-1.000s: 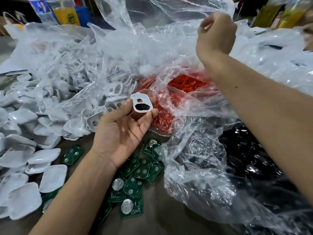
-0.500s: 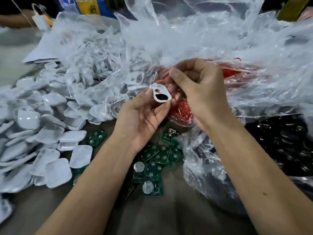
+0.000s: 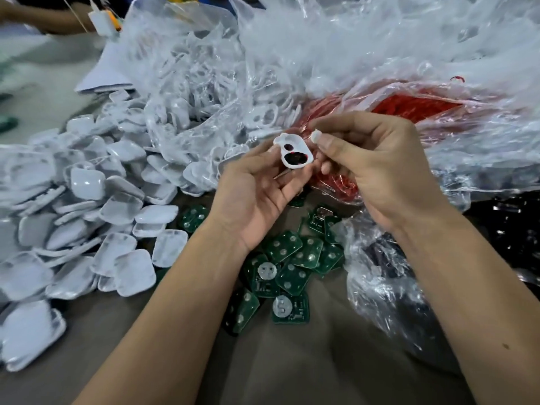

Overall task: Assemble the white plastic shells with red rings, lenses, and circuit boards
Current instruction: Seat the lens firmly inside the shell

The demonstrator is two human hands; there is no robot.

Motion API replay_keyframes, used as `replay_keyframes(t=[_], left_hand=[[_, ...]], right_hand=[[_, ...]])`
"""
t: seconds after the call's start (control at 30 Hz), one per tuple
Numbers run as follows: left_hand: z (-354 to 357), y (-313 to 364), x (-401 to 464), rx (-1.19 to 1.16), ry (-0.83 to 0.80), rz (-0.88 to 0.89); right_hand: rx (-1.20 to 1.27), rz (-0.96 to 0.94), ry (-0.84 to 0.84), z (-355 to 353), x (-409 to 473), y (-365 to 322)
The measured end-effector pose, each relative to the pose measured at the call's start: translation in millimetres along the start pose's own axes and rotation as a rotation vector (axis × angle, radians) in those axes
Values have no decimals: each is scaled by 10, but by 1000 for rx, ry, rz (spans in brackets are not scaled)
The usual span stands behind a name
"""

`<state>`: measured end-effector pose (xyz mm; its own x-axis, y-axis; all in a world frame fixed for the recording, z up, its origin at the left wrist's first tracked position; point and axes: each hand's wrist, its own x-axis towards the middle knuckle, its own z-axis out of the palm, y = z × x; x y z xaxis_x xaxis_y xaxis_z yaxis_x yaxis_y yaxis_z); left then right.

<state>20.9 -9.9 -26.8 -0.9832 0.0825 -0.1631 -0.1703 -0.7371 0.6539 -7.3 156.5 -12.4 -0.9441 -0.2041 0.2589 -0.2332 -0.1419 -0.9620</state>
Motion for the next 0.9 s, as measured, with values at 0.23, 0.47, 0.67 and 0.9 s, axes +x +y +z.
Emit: replay_keyframes(t=[0.23,0.47,0.67,0.9], left_hand=[[-11,-4,39,114,5,-32],[-44,27,38,294,4,-101],[-73,15,28,468,35,-44],[-54,21,-3,555,23,-27]], right_hand=[[-95,-23,19,-7,3,1],[-540,-232,70,30,-9,1],[-634,-246,27,49,-33,7],[-644,-250,10,54,-28,5]])
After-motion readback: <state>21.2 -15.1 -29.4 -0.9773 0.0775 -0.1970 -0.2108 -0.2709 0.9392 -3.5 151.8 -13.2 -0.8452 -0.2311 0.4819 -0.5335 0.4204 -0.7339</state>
